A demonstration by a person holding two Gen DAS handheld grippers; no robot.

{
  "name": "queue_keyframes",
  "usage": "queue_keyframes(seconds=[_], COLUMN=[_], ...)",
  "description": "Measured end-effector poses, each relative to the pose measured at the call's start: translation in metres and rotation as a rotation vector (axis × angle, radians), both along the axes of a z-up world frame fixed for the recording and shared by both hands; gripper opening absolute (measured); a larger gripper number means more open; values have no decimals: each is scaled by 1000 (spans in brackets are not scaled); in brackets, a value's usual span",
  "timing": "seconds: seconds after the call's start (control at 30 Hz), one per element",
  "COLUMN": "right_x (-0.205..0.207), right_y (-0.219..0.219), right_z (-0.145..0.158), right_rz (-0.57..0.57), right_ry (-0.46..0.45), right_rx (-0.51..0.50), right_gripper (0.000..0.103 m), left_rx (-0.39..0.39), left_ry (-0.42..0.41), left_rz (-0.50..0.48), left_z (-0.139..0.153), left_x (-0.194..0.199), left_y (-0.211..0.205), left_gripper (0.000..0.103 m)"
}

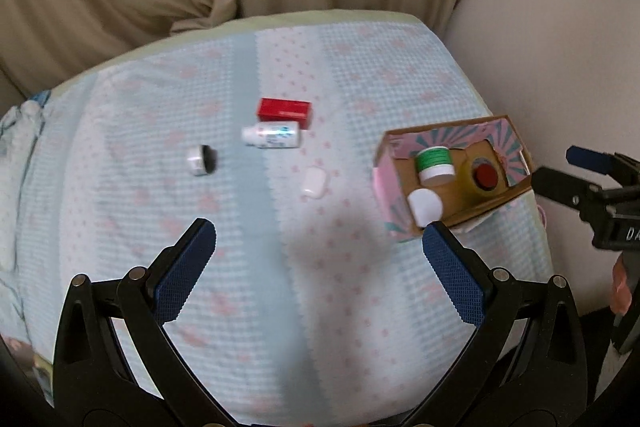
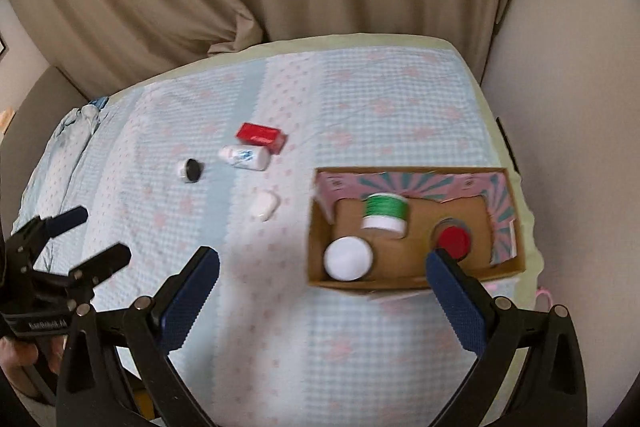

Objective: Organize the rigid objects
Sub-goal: 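Withdraw both tools from the pink box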

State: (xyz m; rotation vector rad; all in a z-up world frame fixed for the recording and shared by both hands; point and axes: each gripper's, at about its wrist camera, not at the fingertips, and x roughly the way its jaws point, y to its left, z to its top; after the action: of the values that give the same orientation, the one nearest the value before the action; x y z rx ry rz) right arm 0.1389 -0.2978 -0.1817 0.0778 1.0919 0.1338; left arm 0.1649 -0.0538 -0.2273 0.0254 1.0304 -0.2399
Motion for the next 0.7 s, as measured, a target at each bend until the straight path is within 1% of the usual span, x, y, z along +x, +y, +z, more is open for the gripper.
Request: queue_keyframes(seconds=[0.1, 0.17, 0.3, 0.4, 0.47, 0.57, 0.63, 0.7], right_x=[-5, -5, 0, 6, 11, 21, 30, 40], right_y=[31, 51, 89, 114, 127, 151, 166, 180], right_z=[4, 5, 6, 2, 0, -6, -12, -17], right_rz=[6, 12, -2, -15, -14, -1, 21, 59], right_ry=[0, 2, 0, 5, 3, -5, -12, -23], right_rx=[9, -5, -18, -36, -50, -76, -99, -120], right_gripper=[103, 103, 103, 103, 103, 103, 103, 103], left_rx=[0, -12, -20, -10, 15, 90, 125, 133], left_ry=[-16, -17, -15, -32, -51, -61, -39, -21], left_rz=[-3, -9, -30, -61, -88, -115, -137, -176], left_z=[6, 7, 3, -4, -11, -24, -36, -52], left_x=[-1, 2, 11, 22, 30, 49, 64, 80], left_y=[33, 57, 98, 124, 138, 157, 168, 179], left_gripper=[103, 103, 103, 103, 103, 103, 103, 103])
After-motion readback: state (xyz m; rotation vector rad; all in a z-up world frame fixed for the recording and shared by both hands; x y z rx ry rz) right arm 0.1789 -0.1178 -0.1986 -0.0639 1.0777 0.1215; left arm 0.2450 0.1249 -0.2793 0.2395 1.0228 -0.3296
